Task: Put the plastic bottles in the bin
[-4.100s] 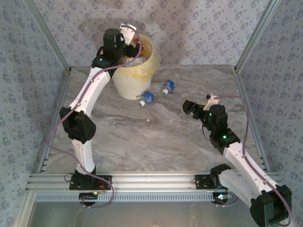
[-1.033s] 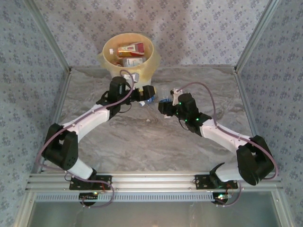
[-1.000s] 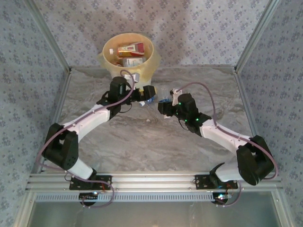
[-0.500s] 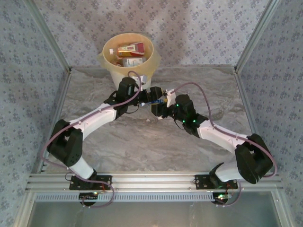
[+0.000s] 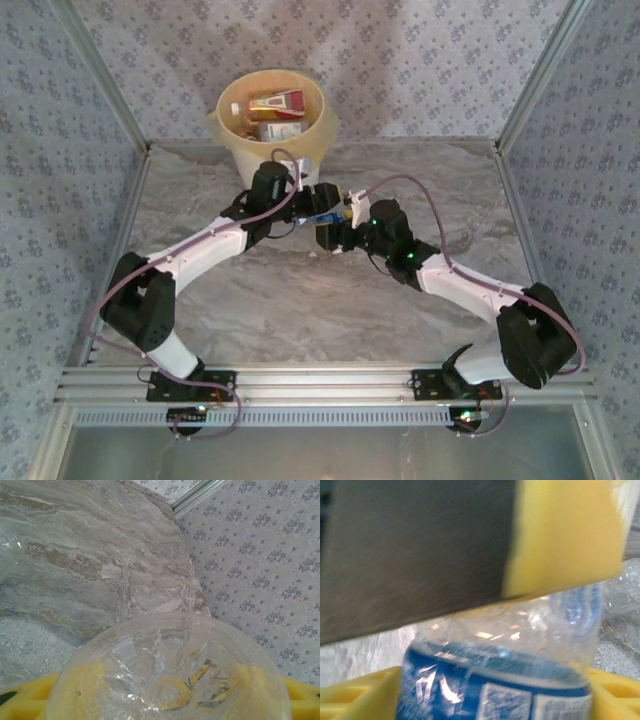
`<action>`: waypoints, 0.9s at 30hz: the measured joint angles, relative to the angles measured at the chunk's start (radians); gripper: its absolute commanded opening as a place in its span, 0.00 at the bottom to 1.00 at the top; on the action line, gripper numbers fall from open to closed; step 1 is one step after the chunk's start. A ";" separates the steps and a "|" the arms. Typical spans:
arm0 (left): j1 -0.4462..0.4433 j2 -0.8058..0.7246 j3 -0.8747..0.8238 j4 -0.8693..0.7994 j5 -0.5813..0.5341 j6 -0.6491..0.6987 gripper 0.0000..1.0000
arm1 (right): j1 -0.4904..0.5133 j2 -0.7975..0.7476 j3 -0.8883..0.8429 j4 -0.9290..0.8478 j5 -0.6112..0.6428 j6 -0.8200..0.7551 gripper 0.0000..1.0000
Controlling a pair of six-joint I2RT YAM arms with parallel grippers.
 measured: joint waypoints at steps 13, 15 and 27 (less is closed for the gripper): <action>0.091 -0.074 0.006 -0.085 -0.048 0.059 0.51 | -0.037 -0.219 0.050 -0.193 -0.048 -0.128 1.00; 0.103 -0.118 0.038 -0.127 -0.080 0.111 0.51 | -0.059 -0.267 0.028 -0.161 -0.018 -0.114 1.00; 0.154 -0.141 0.476 -0.219 -0.311 0.519 0.53 | -0.186 -0.343 -0.104 -0.086 0.140 0.060 1.00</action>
